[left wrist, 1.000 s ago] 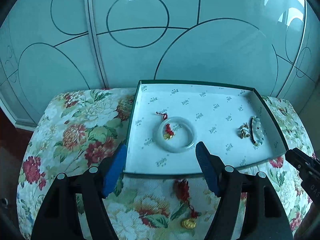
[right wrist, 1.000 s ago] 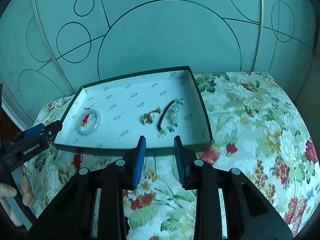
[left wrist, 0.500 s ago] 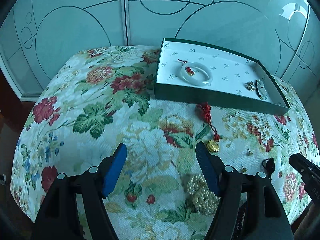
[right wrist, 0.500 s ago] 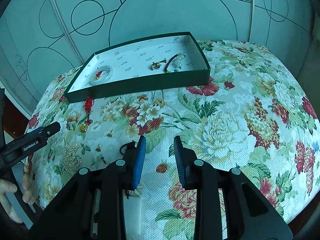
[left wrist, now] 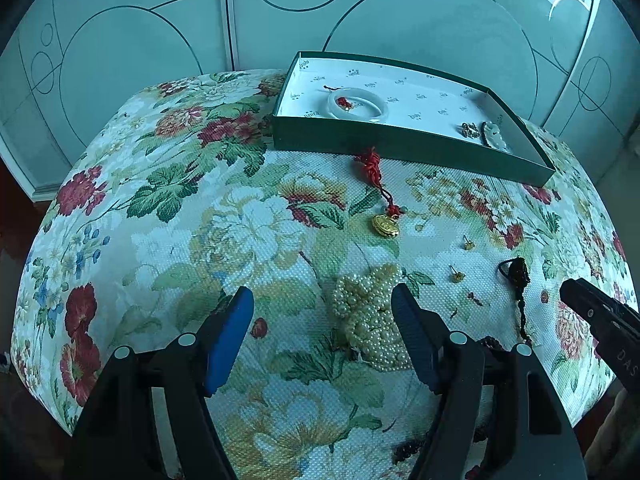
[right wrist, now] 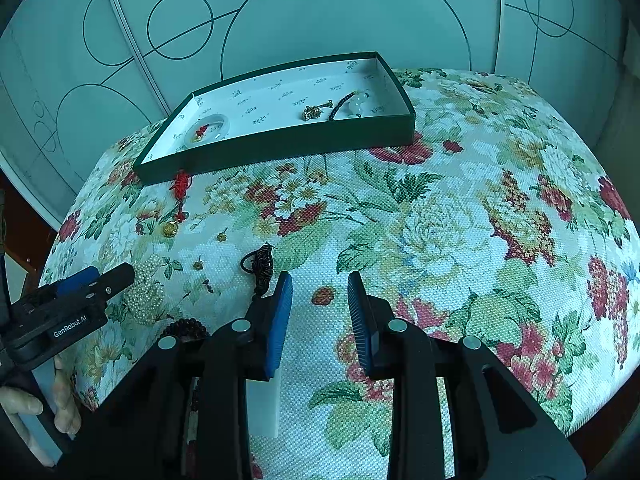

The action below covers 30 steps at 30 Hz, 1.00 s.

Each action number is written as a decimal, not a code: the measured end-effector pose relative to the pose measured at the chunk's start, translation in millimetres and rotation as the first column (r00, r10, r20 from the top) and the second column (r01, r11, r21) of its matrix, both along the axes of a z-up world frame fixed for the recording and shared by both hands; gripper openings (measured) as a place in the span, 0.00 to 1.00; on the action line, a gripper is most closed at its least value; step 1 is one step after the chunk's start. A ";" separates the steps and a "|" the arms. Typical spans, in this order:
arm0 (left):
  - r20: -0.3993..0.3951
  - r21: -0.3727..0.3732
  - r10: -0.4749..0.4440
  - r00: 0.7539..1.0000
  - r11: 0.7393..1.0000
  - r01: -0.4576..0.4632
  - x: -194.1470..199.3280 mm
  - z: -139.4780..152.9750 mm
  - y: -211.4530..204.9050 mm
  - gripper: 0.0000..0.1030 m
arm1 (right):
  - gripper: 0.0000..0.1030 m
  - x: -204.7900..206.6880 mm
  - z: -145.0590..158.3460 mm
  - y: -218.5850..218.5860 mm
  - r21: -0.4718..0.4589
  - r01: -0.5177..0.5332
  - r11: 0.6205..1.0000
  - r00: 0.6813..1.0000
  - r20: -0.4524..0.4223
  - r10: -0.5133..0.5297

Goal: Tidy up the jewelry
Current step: 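Grasp the white pearl cluster with the left gripper while the right approaches the black bead tassel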

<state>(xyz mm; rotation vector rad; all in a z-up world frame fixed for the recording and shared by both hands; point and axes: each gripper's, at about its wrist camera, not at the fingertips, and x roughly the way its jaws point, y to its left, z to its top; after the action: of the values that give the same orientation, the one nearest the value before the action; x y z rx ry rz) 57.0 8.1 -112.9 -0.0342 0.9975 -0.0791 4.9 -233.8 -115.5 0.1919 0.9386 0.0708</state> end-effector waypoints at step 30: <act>0.040 0.051 -0.018 0.999 0.999 0.016 -4.0 -13.8 0.0 0.12 | 0.28 -3.4 -4.1 -3.8 0.010 0.009 1.000 1.000 -0.012 -0.009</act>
<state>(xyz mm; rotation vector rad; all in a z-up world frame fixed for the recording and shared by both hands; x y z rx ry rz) 53.0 8.1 -126.7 0.0224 0.9591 -0.0691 1.5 -237.6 -119.6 0.2056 0.9496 0.0659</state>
